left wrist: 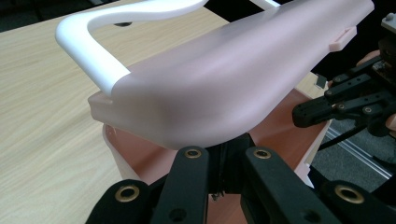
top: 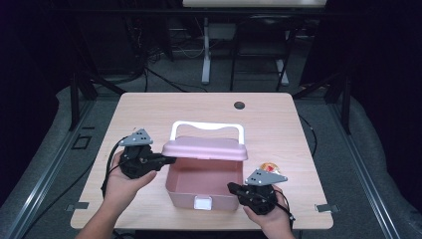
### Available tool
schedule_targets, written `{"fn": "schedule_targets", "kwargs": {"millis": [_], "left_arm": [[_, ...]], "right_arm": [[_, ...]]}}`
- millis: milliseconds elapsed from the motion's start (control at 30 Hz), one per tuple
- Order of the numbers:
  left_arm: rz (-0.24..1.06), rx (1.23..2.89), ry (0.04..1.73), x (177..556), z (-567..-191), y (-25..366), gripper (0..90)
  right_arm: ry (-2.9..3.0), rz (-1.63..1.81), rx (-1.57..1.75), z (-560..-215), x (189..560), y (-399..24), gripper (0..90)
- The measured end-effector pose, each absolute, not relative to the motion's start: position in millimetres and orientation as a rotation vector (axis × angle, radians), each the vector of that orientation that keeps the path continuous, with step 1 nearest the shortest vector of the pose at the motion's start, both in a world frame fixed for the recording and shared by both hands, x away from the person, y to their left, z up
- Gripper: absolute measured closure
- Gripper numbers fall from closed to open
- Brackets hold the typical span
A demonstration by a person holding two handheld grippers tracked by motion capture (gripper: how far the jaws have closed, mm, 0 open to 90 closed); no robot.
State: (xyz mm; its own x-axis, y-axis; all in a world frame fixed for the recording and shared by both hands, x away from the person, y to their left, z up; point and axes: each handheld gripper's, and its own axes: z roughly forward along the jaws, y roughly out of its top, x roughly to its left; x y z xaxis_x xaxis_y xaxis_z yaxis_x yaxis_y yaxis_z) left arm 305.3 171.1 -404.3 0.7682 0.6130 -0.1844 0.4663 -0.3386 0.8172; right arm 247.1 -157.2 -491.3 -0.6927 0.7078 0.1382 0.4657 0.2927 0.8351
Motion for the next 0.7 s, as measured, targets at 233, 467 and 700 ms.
{"fn": "schedule_targets", "kwargs": {"millis": [233, 467, 700], "left_arm": [[0.193, 1.993, 0.819, 306.7, -401.2, 171.7, 89.9], [0.201, 1.994, 0.815, 307.6, -399.4, 170.0, 89.9], [0.201, 1.986, 0.817, 310.7, -396.6, 168.5, 89.9]], "right_arm": [[2.317, 1.341, 1.073, -493.9, 249.0, -157.2, 89.7], [2.327, 1.334, 1.063, -493.8, 252.6, -161.0, 89.7], [2.323, 1.339, 1.069, -494.1, 255.6, -164.3, 89.8]]}}
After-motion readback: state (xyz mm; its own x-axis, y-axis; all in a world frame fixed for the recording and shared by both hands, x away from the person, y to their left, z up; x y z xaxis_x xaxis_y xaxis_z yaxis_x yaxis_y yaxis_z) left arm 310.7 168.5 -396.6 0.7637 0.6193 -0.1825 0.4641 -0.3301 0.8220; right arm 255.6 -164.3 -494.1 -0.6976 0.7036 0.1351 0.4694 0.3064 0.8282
